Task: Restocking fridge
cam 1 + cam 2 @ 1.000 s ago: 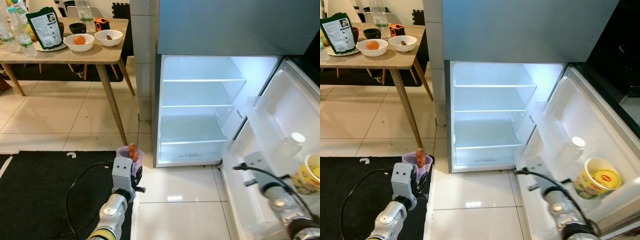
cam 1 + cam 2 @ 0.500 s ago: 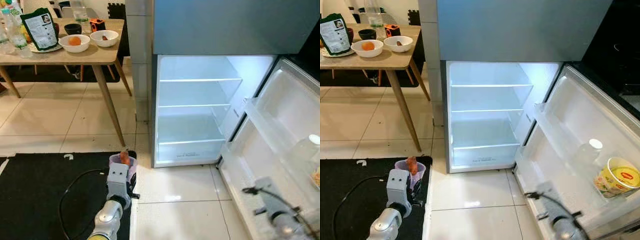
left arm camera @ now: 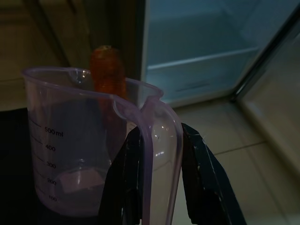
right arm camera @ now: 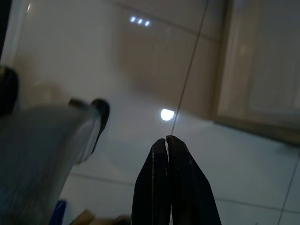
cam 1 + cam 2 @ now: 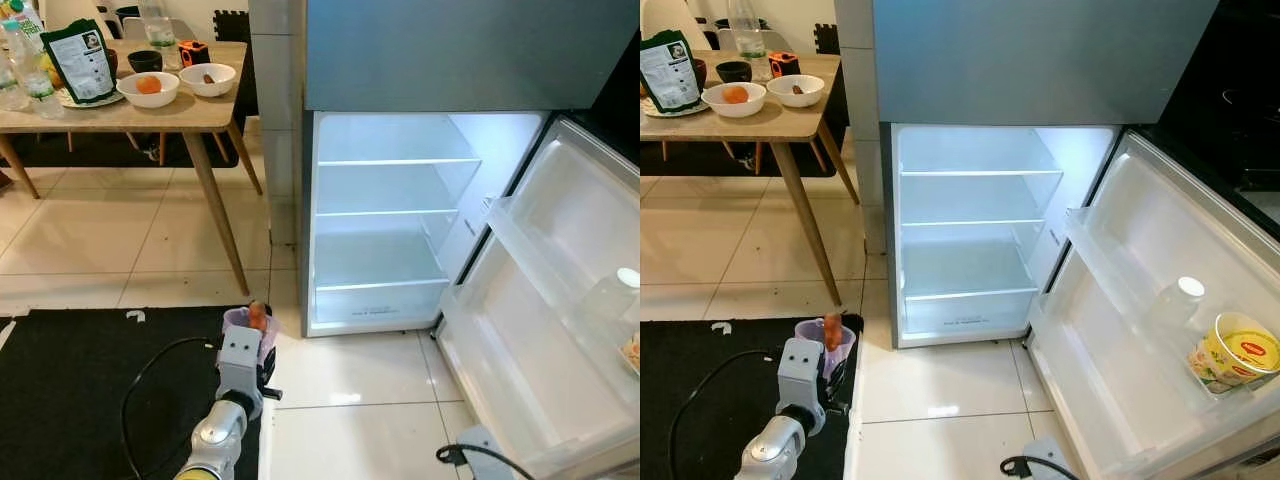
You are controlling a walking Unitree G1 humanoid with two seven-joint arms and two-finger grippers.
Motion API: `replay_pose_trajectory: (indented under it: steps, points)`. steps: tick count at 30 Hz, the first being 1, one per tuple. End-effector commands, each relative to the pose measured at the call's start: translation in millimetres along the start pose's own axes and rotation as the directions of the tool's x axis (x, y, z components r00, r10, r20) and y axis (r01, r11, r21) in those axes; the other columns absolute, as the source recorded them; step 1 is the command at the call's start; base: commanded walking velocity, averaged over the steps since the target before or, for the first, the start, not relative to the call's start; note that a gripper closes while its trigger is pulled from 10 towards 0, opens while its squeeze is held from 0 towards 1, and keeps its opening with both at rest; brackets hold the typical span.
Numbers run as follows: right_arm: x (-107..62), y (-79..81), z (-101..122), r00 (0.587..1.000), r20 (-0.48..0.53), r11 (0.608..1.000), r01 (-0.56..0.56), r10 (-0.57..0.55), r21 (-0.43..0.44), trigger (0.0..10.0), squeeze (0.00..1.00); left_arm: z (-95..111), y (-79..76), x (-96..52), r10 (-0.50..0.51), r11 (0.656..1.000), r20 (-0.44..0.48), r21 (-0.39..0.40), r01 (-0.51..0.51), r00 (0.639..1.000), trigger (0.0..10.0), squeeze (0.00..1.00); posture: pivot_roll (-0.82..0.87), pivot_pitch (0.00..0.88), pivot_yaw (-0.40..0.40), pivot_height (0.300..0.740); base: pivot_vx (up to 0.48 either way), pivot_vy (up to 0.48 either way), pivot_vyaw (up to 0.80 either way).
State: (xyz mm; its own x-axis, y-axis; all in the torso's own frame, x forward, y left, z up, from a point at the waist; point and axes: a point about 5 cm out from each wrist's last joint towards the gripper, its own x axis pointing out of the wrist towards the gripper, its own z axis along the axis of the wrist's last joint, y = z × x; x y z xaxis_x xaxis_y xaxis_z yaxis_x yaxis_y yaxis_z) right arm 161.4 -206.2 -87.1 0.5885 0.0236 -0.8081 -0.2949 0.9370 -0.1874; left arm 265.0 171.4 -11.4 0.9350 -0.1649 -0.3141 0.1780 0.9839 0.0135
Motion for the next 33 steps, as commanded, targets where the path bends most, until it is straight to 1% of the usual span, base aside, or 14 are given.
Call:
replay_pose_trajectory:
  steps: [1, 2, 3, 5, 12, 14, 18, 24, 30, 33]
  points:
    - [-1.4, 0.1, -6.2, 1.000, -0.027, 1.000, -0.007, 0.007, -0.004, 10.0, 0.00, -8.2, 5.0, -5.1, 0.016, 0.999, -0.042, 0.034, -0.015, 0.999, 10.0, 0.00, -0.05, 0.068, -0.048, 0.740, 0.000, 0.000, 0.00]
    - [-1.4, 0.1, -6.2, 1.000, -0.027, 1.000, -0.007, 0.007, -0.004, 10.0, 0.00, -8.2, 5.0, -5.1, 0.016, 0.999, -0.042, 0.034, -0.015, 0.999, 10.0, 0.00, -0.05, 0.068, -0.048, 0.740, 0.000, 0.000, 0.00]
    - [-2.0, -1.9, -7.4, 0.999, -0.032, 1.000, -0.010, 0.010, -0.006, 10.0, 0.00, -11.7, 6.4, -7.8, 0.046, 0.997, -0.050, 0.059, -0.043, 0.998, 10.0, 0.00, -0.05, 0.063, -0.051, 0.740, 0.000, 0.000, 0.00]
    - [-2.4, -3.8, -7.9, 0.999, -0.034, 1.000, -0.012, 0.012, -0.007, 10.0, 0.00, -13.4, 7.3, -9.3, 0.063, 0.996, -0.053, 0.070, -0.059, 0.997, 10.0, 0.00, -0.05, 0.062, -0.052, 0.740, 0.000, 0.000, 0.00]
    - [-2.6, -5.8, -7.8, 0.999, -0.037, 1.000, -0.019, 0.018, -0.018, 10.0, 0.00, -14.7, 7.2, -9.8, 0.070, 0.996, -0.059, 0.063, -0.066, 0.996, 10.0, 0.00, -0.05, 0.052, -0.056, 0.740, 0.000, 0.000, 0.00]
    - [-2.6, -4.2, -8.4, 0.999, -0.043, 0.998, -0.036, 0.034, -0.053, 10.0, 0.00, -14.3, 7.2, -8.9, 0.087, 0.995, -0.063, 0.060, -0.083, 0.994, 10.0, 0.00, -0.05, 0.051, -0.055, 0.740, 0.000, 0.000, 0.00]
    - [-2.9, -2.9, -9.8, 0.998, -0.049, 0.998, -0.039, 0.037, -0.056, 10.0, 0.00, -14.6, 6.6, -8.7, 0.082, 0.995, -0.066, 0.059, -0.078, 0.994, 10.0, 0.00, -0.05, 0.049, -0.053, 0.740, 0.000, 0.000, 0.00]
    - [-3.5, 0.4, -13.6, 0.997, -0.067, 0.996, -0.053, 0.049, -0.066, 10.0, 0.00, -22.7, 8.9, -13.5, 0.096, 0.993, -0.109, 0.084, -0.087, 0.989, 10.0, 0.00, -0.04, 0.039, -0.051, 0.740, 0.000, 0.000, 0.00]
    - [-3.9, 0.2, -14.7, 0.996, -0.073, 0.996, -0.055, 0.050, -0.068, 10.0, 0.00, -28.3, 13.2, -17.8, 0.119, 0.991, -0.135, 0.082, -0.109, 0.984, 10.0, 0.00, -0.04, 0.040, -0.050, 0.740, 0.000, 0.000, 0.00]
    - [-4.4, 0.6, -16.8, 0.995, -0.080, 0.996, -0.057, 0.051, -0.070, 10.0, 0.00, -35.8, 14.1, -23.1, 0.128, 0.989, -0.166, 0.091, -0.114, 0.978, 10.0, 0.00, -0.04, 0.041, -0.050, 0.740, 0.000, 0.000, 0.00]
